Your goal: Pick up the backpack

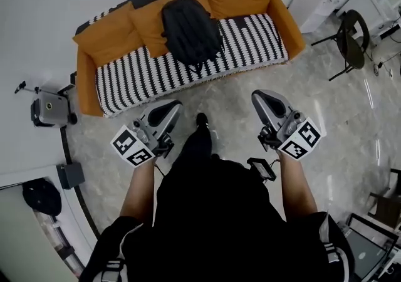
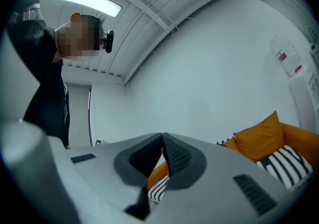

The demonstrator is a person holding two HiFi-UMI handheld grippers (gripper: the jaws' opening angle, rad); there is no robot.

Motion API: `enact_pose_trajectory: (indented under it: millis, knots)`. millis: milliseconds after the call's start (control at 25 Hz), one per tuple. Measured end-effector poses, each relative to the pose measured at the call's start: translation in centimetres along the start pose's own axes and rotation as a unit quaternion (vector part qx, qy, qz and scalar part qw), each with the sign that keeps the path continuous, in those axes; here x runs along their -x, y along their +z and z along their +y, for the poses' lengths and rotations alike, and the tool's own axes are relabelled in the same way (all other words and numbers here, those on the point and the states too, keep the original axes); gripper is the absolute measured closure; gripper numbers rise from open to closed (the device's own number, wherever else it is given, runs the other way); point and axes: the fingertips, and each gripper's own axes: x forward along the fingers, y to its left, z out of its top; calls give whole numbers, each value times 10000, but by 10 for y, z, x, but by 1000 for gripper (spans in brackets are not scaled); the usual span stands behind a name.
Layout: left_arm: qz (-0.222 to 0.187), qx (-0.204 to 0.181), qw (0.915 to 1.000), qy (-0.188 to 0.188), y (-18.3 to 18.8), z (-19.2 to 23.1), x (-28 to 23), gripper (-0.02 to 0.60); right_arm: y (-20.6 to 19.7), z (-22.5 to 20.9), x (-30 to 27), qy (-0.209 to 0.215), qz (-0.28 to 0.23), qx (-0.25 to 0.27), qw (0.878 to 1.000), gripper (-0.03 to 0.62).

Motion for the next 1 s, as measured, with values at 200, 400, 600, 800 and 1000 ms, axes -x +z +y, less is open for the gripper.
enact_pose_trajectory:
  millis: [200,400,600,800,1000]
  knots:
    - [-30,-2,10000,-9,17,44,-17,558,10,-27,-40,8,63,44,10000,568]
    - [-21,-2,10000,-83,35,90,-48,558,25,-61,-72,-71,145,147,9998,568]
    - [36,71,9997,-210,43,133,-78,558,34,-98,-109,-146,272,289,9991,568]
    - [-6,36,9998,-207,52,173,-96,558,34,-124,-149,-43,486,478,9977,568]
    - [-70,109,9999,-25,49,200,-102,558,28,-140,-171,180,705,570,9957,568]
